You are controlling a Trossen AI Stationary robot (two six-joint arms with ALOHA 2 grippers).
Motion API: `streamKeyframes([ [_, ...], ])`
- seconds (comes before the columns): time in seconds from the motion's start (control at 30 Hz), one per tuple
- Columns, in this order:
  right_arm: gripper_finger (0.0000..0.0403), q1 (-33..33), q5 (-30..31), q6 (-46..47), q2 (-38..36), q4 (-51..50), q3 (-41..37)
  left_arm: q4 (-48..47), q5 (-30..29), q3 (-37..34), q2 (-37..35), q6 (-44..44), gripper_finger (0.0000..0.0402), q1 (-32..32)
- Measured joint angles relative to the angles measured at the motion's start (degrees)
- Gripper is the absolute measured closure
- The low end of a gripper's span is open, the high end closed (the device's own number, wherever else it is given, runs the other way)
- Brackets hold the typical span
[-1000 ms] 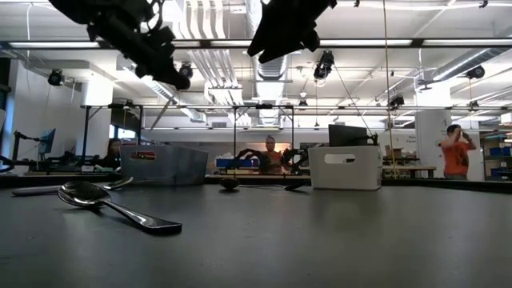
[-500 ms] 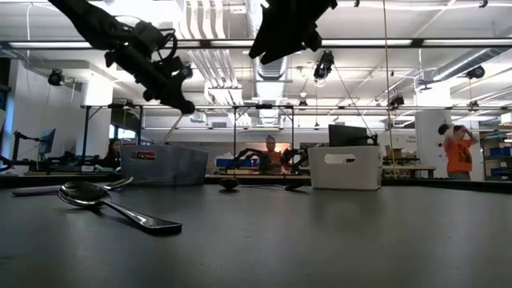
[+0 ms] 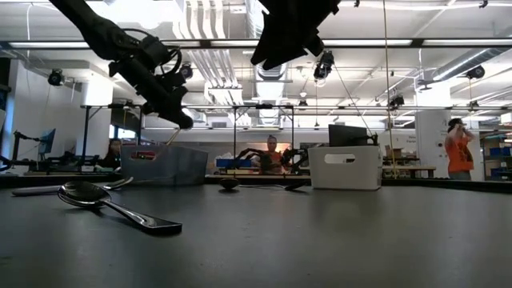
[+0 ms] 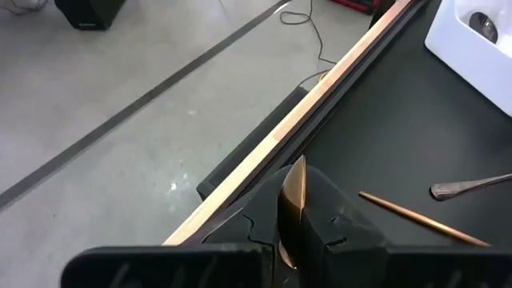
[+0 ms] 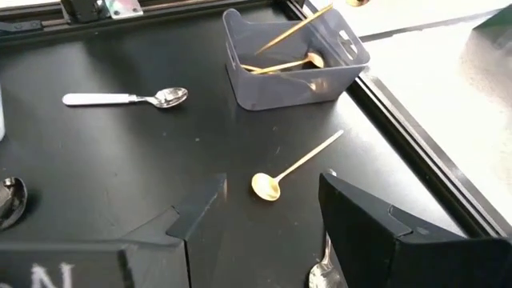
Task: Sort silverware by color (type)
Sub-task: Put the gold spoon into the black bin
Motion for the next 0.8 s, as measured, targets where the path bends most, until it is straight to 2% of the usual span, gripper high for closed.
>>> streamKeyframes([
  [0.8,0.0213,-0.5,0.1,0.9,0.0,0.0,-0.7,-0.7,0.0,-4.0,0.6,-0.2,0.0401,0.0],
])
